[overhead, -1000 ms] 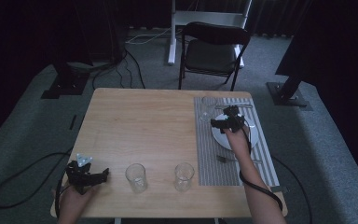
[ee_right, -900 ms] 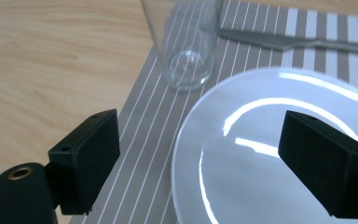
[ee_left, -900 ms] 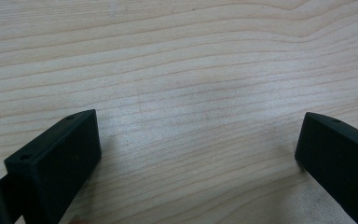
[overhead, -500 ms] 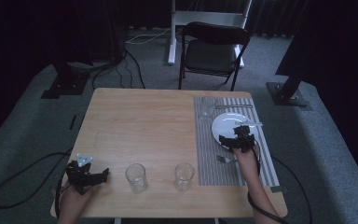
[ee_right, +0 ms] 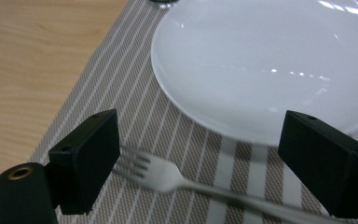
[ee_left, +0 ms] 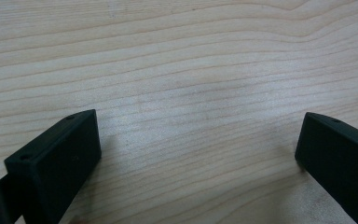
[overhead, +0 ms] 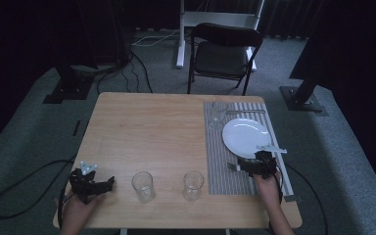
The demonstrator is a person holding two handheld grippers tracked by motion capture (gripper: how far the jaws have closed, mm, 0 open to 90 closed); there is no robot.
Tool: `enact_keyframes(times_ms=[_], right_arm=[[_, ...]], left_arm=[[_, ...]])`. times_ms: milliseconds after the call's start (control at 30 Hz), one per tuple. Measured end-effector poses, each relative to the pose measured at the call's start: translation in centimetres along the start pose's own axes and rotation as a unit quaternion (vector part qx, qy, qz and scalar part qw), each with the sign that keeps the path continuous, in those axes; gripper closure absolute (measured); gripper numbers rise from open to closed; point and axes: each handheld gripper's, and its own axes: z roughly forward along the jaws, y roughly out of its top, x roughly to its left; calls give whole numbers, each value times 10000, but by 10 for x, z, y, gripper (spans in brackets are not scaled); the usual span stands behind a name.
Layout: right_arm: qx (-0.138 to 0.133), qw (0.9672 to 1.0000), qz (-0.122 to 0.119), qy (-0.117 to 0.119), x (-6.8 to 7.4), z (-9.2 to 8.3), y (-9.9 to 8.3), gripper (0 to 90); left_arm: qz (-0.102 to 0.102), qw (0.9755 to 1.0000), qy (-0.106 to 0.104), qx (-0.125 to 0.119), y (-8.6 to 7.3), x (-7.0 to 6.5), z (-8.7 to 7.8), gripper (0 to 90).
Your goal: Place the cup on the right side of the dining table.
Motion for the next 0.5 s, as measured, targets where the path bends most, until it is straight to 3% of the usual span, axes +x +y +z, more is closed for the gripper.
enact_keyframes(times_ms=[400, 500], right_arm=[[63, 9999, -124, 90, 3, -17, -38, 123], [116, 9998, -153, -32, 2, -22, -48, 123]], left_arm=[[-8, 10000, -1, 1, 0, 0, 0, 5], [-7, 10000, -2, 1, 0, 0, 0, 5]])
